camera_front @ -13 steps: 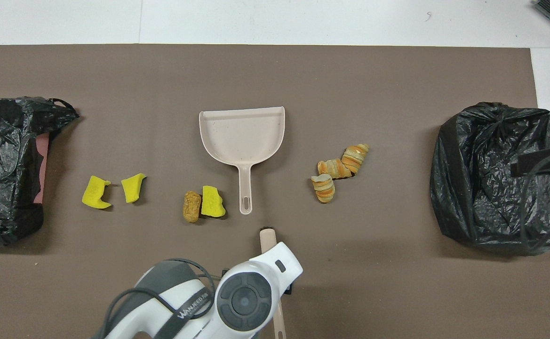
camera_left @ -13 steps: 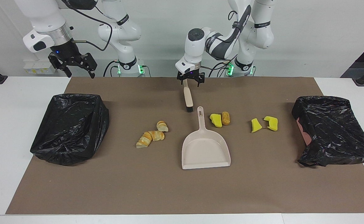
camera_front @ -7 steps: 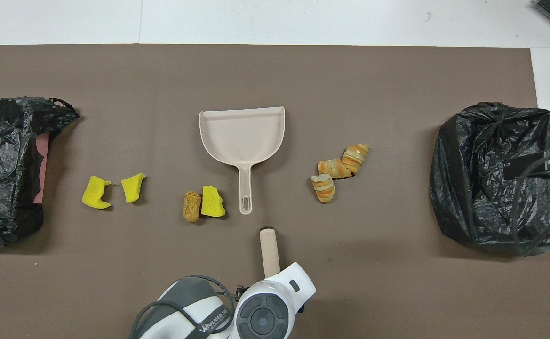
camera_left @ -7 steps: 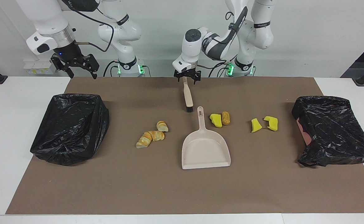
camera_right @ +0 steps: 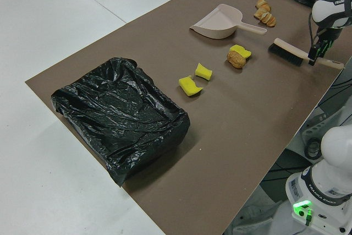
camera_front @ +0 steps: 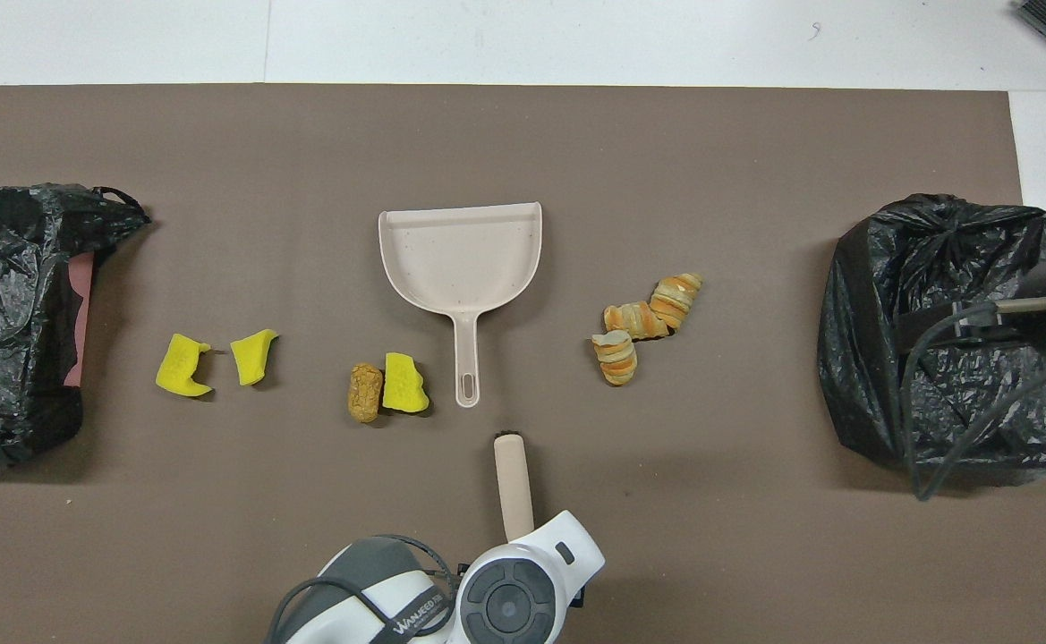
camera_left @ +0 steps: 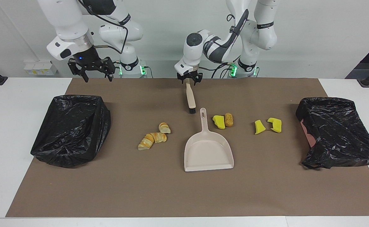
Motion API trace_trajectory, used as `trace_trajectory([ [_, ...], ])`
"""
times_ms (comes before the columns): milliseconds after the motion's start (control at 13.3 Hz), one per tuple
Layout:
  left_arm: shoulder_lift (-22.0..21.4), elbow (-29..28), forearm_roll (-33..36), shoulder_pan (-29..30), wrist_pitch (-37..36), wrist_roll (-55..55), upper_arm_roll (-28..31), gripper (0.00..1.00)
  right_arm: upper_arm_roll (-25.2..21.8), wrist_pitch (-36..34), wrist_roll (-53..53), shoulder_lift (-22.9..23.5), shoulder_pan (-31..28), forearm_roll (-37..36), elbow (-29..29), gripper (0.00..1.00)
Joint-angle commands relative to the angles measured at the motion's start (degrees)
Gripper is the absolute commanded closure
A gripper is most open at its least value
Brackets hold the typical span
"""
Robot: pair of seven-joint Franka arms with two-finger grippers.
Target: Sweep and dump trash in bin
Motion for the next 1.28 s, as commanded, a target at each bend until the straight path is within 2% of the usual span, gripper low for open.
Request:
trace_trajectory([
  [0, -0.6, -0.82, -1.0, -1.17, -0.83, -0.09, 1.2, 1.0, 0.38, 3.76, 1.1, -1.14, 1.99, -0.86, -2.74, 0.0],
  [375, -5.16, 0.23, -0.83, 2.69, -13.47, 0.7, 1.81, 1.0, 0.38, 4.3, 4.88, 0.0, 7.36, -0.08, -3.45, 0.0],
  [600, -6.05, 1.46, 1.98, 6.9, -21.91, 2.63, 1.81, 1.0, 0.38, 4.82, 6.55, 0.53, 9.56, 0.11, -4.51, 0.0],
  [901, -6.75, 4.45, 7.95, 15.23, -26.5, 3.77, 1.81, 1.0, 0.64, 6.93, 10.66, 2.81, 14.3, 1.16, -4.68, 0.0],
  [1051, -6.93, 4.98, 8.84, 21.56, -27.03, 8.68, 1.81, 1.0, 0.73, 9.64, 14.28, 5.44, 17.11, 2.12, -4.68, 0.0],
  [1201, -6.49, 6.47, 12.08, 26.49, -26.6, 9.67, 1.81, 1.0, 0.73, 13.42, 20.4, 9.13, 22.28, 2.92, -4.6, 0.0],
])
